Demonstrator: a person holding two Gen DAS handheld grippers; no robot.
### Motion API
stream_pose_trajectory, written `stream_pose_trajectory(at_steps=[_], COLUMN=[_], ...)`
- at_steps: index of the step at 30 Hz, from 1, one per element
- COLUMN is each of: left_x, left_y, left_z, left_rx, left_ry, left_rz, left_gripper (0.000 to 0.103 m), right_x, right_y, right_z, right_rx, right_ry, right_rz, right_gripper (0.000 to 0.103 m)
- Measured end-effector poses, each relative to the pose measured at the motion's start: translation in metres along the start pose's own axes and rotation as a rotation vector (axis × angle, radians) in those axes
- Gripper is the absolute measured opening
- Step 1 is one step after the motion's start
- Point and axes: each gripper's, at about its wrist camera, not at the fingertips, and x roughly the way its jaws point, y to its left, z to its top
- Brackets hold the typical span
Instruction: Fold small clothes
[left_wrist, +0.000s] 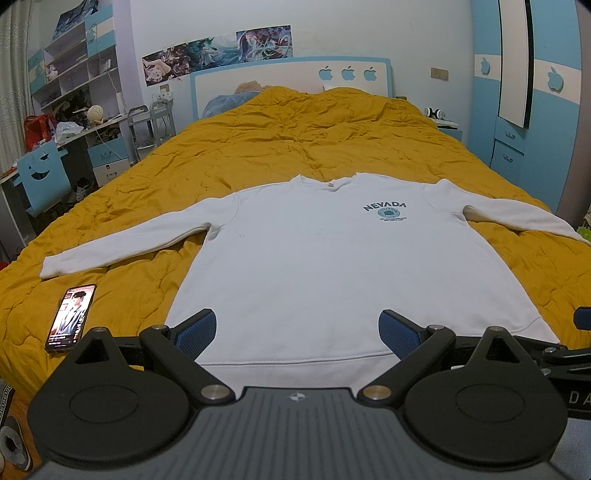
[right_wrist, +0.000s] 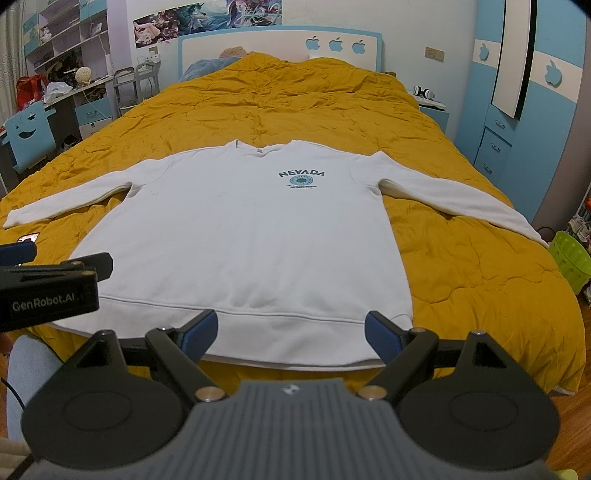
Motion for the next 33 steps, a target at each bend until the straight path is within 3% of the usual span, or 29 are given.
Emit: stream_pose_trajectory(at_steps=[14,19,27,33], left_x=[-0.001,0.009,0.043,0.076], left_y=[0.006,0.026,0.066,0.130], left_z=[0.001,0.010,0.027,0.050], left_rx=[-0.010,-0.040,-0.137,-0.208], left_ry=[0.010,0.017,-0.003,-0.034], left_rz=[-0.006,-0.012,-0.085,-0.043], left_gripper=[0.103,0.103,0.103,0.103], right_x=[0.003,0.014,0.033,0.063], right_y=[0.001,0.011,-0.009,-0.029], right_z=[-0.001,-0.001,0.014,0.043], right_rx=[0.006,0.013,0.063,0.043], right_ry=[0.006,0.003,-0.186,-0.251], right_rz=[0.003,0.017,0.041,0.067], right_gripper=[0.083,0.083,0.083,0.083])
